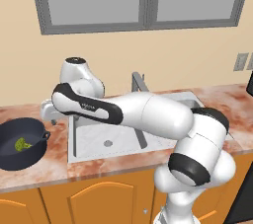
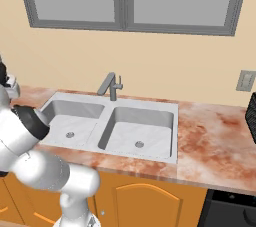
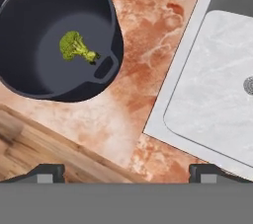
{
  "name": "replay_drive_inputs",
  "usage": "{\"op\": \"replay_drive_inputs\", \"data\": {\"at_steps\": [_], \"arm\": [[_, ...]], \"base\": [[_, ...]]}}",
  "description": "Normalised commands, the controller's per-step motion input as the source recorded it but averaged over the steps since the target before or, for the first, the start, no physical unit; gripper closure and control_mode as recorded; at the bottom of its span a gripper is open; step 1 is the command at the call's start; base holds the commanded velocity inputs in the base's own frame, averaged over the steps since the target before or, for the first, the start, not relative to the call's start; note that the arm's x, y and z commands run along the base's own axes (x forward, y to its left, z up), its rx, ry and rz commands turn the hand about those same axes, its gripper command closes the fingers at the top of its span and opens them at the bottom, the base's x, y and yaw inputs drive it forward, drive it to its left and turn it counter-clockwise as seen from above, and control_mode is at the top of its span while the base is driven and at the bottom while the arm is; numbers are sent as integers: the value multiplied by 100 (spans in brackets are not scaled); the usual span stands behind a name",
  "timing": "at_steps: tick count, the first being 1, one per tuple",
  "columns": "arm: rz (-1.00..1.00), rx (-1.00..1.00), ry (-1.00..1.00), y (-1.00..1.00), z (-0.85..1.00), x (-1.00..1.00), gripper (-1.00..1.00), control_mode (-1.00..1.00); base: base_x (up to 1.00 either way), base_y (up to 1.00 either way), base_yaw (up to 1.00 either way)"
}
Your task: Dump the broccoli from the pot into the sink. Then turn on the water and wash the broccoli. Then turn off the water and put the broccoli back in the pot.
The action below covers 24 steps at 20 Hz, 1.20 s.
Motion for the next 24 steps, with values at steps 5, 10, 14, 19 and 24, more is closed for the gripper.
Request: {"op": "replay_drive_inputs", "data": {"at_steps": [5,10,14,19,24], "arm": [[0,-1,0,14,-23,18,-100,-100],[0,0,0,8,-23,19,-100,-100],[0,0,0,12,-19,17,-100,-100],[0,0,0,14,-16,13,-100,-100],[0,0,0,15,-17,21,-100,-100]], "base": [[0,0,0],[0,0,0],[0,0,0],[0,0,0],[0,0,0]]}}
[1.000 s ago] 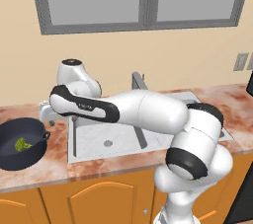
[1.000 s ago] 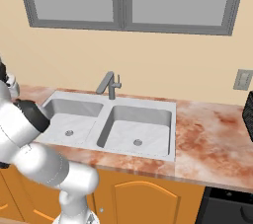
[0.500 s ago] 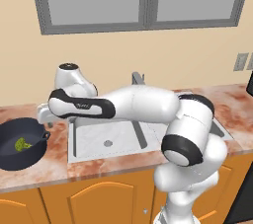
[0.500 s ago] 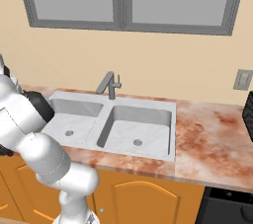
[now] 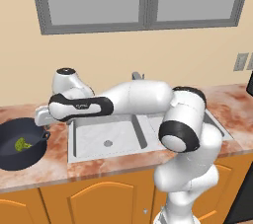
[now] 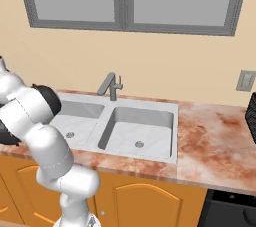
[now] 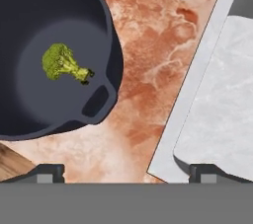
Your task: Dump the broccoli from the pot into the sink. Then turn on the water and wash the broccoli. Then turn off the water and put the broccoli back in the pot.
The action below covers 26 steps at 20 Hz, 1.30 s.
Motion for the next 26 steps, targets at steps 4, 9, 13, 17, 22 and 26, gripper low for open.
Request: {"op": "replay_drive_inputs", "data": {"at_steps": [4,9,13,17,22,26], "arm": [[0,0,0,16,-18,30,-100,-100],[0,-4,0,28,-11,28,-100,-100],[0,-6,0,33,-5,25,-100,-100],[0,-5,0,26,-6,31,-100,-100],[0,-3,0,20,-14,42,-100,-100],[0,-4,1,25,-17,40,-100,-100]], "base": [[0,0,0],[0,0,0],[0,0,0],[0,0,0],[0,0,0],[0,0,0]]}}
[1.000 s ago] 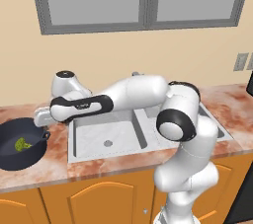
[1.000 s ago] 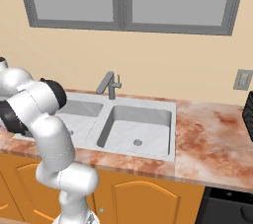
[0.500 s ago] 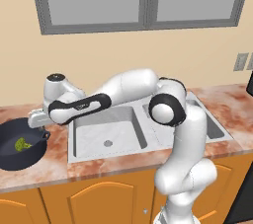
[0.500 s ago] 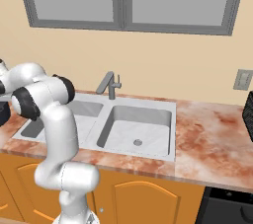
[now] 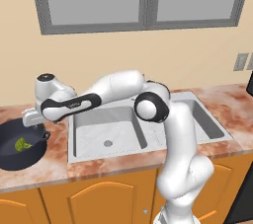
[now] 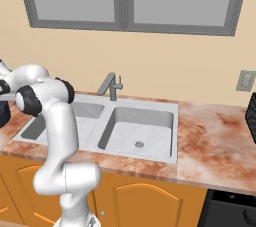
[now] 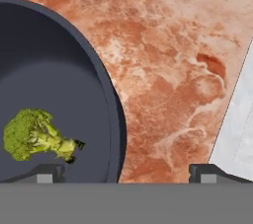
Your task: Dump the broccoli from the pot into the sink. Then turn on the water and wash the broccoli. Then turn off the water and put the broccoli back in the pot.
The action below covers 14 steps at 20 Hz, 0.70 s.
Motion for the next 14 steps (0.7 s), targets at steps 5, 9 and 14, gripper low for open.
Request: {"op": "replay_drive_inputs", "data": {"at_steps": [5,9,14], "arm": [[0,-4,4,22,-22,30,-100,-100],[0,0,2,4,-28,17,-100,-100],[0,0,0,0,-30,1,-100,-100]], "base": [[0,0,0],[0,0,0],[0,0,0]]}}
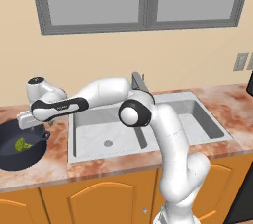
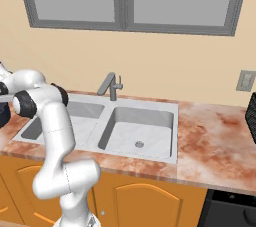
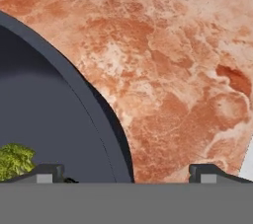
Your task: Dump the broccoli from the pot into the sink. Then turn on the water and wash the broccoli. Then turn off the water and put the broccoli back in the pot.
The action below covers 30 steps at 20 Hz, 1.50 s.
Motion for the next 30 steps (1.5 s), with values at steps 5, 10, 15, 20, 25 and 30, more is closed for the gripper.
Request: {"op": "replay_drive_inputs", "data": {"at_steps": [5,10,15,20,25,30], "arm": [[0,0,0,0,-29,-8,100,-100],[0,0,-2,-13,-18,-25,100,-100],[-2,0,-5,-35,-15,-38,100,-100],[-5,2,-7,-41,-4,-33,100,-100],[-6,6,-9,-45,0,-20,100,-100],[-16,11,-11,-63,5,-4,100,-100]], "base": [[0,0,0],[0,0,0],[0,0,0],[0,0,0],[0,0,0],[0,0,0]]}}
